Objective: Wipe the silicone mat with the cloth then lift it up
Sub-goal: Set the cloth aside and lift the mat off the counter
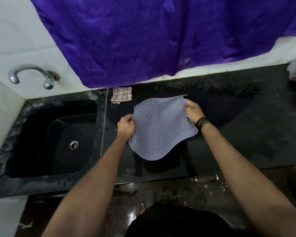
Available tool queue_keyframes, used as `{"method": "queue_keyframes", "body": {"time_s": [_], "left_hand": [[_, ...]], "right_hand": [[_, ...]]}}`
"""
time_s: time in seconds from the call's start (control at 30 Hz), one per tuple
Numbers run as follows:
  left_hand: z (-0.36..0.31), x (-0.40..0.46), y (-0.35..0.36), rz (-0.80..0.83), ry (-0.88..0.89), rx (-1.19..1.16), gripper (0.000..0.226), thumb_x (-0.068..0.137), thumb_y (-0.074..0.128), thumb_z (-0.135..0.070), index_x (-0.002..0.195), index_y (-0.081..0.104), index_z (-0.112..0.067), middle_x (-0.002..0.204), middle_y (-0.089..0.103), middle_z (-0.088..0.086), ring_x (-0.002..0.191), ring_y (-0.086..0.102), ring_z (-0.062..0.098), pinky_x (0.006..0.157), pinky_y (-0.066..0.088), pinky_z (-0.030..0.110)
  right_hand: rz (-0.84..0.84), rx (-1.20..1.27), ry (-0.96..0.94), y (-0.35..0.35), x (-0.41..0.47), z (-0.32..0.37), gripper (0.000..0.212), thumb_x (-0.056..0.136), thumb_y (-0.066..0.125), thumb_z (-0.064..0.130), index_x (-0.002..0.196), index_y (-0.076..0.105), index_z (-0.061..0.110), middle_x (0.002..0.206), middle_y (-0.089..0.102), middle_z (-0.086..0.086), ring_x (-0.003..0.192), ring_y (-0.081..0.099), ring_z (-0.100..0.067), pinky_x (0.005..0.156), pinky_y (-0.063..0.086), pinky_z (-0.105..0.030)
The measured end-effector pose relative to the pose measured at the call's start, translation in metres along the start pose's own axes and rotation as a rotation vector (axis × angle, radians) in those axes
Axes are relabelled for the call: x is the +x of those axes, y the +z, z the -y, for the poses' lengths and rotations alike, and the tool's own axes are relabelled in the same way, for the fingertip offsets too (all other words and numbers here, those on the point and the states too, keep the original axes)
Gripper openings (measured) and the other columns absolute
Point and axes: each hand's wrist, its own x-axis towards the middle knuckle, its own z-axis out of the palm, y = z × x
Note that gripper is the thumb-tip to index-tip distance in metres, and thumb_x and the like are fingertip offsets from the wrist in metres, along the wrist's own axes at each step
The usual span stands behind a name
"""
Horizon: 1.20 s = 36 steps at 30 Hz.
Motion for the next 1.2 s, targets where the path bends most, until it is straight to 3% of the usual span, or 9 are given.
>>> {"method": "queue_keyframes", "body": {"time_s": [0.17,0.33,0.47,0.53,0.77,0.83,0.93,1.07,1.2], "left_hand": [[0.019,0.009,-0.060,-0.116,0.015,-0.096,0.026,0.104,0.049,-0.014,0.117,0.071,-0.018,0.108,0.069,0.003,0.101,0.063,0.020,0.085,0.046,0.032],[0.068,0.010,-0.095,-0.147,0.001,-0.113,0.026,0.106,0.049,-0.014,0.122,0.070,-0.009,0.114,0.072,0.012,0.109,0.066,0.029,0.098,0.053,0.044],[0.115,0.000,-0.095,-0.121,-0.060,-0.042,0.030,0.107,0.049,-0.015,0.130,0.066,-0.006,0.122,0.070,0.017,0.117,0.064,0.033,0.095,0.048,0.035],[0.136,-0.007,-0.090,-0.096,-0.077,-0.016,0.030,0.108,0.049,-0.016,0.131,0.066,-0.004,0.121,0.070,0.019,0.116,0.064,0.036,0.092,0.047,0.035],[0.172,-0.003,-0.082,-0.051,-0.176,-0.027,0.036,0.107,0.051,-0.025,0.138,0.063,-0.011,0.129,0.065,0.021,0.122,0.060,0.040,0.103,0.050,0.049],[0.173,0.001,-0.081,-0.055,-0.182,-0.021,0.035,0.108,0.050,-0.025,0.138,0.063,-0.014,0.129,0.065,0.021,0.121,0.060,0.040,0.102,0.051,0.049],[0.173,0.008,-0.077,-0.099,-0.178,-0.031,0.033,0.108,0.049,-0.025,0.136,0.066,-0.017,0.126,0.067,0.020,0.118,0.061,0.040,0.098,0.052,0.046],[0.173,0.008,-0.076,-0.175,-0.106,-0.082,0.030,0.107,0.050,-0.017,0.130,0.068,-0.012,0.121,0.070,0.017,0.115,0.064,0.036,0.092,0.049,0.036],[0.167,0.008,-0.083,-0.258,0.008,-0.137,0.028,0.106,0.053,-0.013,0.129,0.068,-0.006,0.110,0.068,0.000,0.110,0.065,0.023,0.090,0.044,0.027]], "right_hand": [[0.051,0.106,-0.083,0.047,-0.005,0.039,0.045,0.094,0.042,0.012,0.133,0.055,0.030,0.122,0.062,0.012,0.111,0.057,-0.008,0.096,0.044,-0.027],[0.130,0.137,-0.077,0.104,-0.015,0.046,0.044,0.098,0.040,0.009,0.137,0.052,0.025,0.131,0.059,0.005,0.116,0.055,-0.011,0.099,0.042,-0.027],[0.186,0.027,-0.002,0.145,-0.029,0.023,0.042,0.102,0.038,0.016,0.142,0.046,0.024,0.141,0.052,0.002,0.126,0.049,-0.016,0.110,0.037,-0.034],[0.188,-0.041,0.040,0.158,-0.039,0.006,0.043,0.102,0.036,0.017,0.145,0.041,0.023,0.144,0.048,0.000,0.129,0.046,-0.018,0.109,0.035,-0.032],[0.044,-0.131,0.157,0.159,-0.052,-0.035,0.039,0.099,0.047,0.022,0.139,0.047,0.024,0.129,0.060,-0.010,0.106,0.058,-0.019,0.090,0.043,-0.024],[0.010,-0.169,0.152,0.156,-0.049,-0.039,0.039,0.099,0.048,0.022,0.138,0.049,0.023,0.126,0.061,-0.013,0.108,0.059,-0.023,0.094,0.046,-0.028],[-0.036,-0.216,0.138,0.158,-0.046,-0.040,0.038,0.099,0.048,0.021,0.137,0.050,0.023,0.123,0.062,-0.015,0.107,0.060,-0.027,0.096,0.048,-0.036],[-0.151,-0.218,0.051,0.168,-0.049,-0.042,0.036,0.100,0.044,0.017,0.134,0.055,0.022,0.122,0.063,-0.012,0.106,0.060,-0.026,0.096,0.047,-0.032],[-0.203,-0.125,-0.097,0.172,-0.048,-0.034,0.035,0.100,0.040,0.013,0.130,0.059,0.020,0.127,0.062,-0.005,0.112,0.057,-0.019,0.099,0.042,-0.026]]}}
